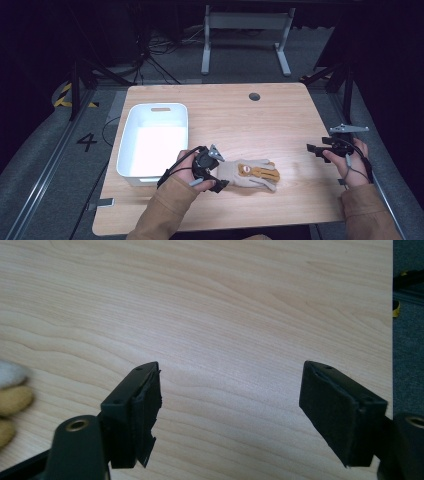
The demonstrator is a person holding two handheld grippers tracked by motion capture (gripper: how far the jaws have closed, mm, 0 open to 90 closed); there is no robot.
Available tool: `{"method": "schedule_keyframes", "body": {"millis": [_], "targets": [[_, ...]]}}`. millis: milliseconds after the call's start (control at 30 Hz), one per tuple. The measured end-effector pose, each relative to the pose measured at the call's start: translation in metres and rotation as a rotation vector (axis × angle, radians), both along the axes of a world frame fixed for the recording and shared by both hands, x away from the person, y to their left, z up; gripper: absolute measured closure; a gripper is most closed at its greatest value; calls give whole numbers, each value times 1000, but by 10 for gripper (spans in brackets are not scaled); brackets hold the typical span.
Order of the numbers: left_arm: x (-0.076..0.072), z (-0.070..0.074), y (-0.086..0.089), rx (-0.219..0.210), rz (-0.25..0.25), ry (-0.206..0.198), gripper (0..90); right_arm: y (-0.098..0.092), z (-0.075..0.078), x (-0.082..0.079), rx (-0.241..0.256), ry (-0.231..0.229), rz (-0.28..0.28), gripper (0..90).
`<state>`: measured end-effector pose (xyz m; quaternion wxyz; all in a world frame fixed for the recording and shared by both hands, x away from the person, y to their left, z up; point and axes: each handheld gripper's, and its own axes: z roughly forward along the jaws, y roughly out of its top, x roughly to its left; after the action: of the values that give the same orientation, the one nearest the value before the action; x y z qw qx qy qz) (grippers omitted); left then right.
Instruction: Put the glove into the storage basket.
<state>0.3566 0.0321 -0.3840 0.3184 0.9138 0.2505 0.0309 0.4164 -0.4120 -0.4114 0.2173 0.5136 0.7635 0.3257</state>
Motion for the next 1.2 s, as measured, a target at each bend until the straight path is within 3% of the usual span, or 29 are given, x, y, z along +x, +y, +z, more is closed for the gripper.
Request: {"method": "schedule_keyframes", "body": {"millis": [100,133,200,433,600,900,1033,1200], "targets": [[3,-1,-1,-12,-15,-17,248,-1,-6,1,-21,28,12,274],[4,-1,-2,-24,-25,-24,235,0,-8,1,-60,61,24,284],[6,-1,-4,-56,-42,-31,231,-1,-10,1,-72,61,29,283],[13,-9,-15,-49,-115,-57,187,-4,-7,-3,-45,46,41,288],[20,-18,-27,-51,-198,-84,171,-10,-6,-12,-38,43,52,294],[33,-30,-42,-48,-210,-76,174,-20,-4,-24,-25,34,33,290],[39,-37,-47,-39,-236,-84,170,-22,-4,-27,-26,33,33,289],[43,-48,-55,3,-204,-99,170,-23,-4,-29,-23,35,30,281]]}}
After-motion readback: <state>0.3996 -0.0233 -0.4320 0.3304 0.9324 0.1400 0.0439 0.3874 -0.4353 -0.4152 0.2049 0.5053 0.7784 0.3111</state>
